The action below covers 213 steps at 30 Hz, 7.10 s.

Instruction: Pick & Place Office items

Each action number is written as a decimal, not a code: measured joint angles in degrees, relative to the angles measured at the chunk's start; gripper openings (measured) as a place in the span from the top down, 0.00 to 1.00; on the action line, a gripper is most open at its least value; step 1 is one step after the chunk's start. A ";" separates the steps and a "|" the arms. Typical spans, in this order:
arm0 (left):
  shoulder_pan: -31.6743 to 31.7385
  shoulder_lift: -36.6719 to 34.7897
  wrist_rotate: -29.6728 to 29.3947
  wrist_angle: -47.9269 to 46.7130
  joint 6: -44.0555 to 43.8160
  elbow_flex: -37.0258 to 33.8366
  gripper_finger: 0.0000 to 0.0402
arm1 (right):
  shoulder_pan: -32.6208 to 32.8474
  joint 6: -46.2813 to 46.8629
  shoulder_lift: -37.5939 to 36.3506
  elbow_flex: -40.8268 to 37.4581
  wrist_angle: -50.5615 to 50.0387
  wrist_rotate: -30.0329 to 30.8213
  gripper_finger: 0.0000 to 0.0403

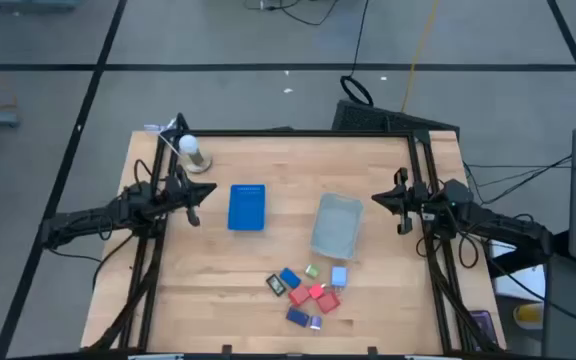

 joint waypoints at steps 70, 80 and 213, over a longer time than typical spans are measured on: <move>0.00 0.00 -0.02 0.00 0.01 -0.02 0.97 | 0.00 0.00 0.02 0.00 0.02 -0.02 0.99; 0.00 -0.01 -0.01 0.00 0.00 -0.02 0.97 | 0.01 0.00 0.02 -0.01 0.00 -0.02 0.99; -4.96 9.14 13.57 -2.22 -11.84 2.78 0.98 | 46.08 13.80 89.64 72.17 -48.95 17.50 0.39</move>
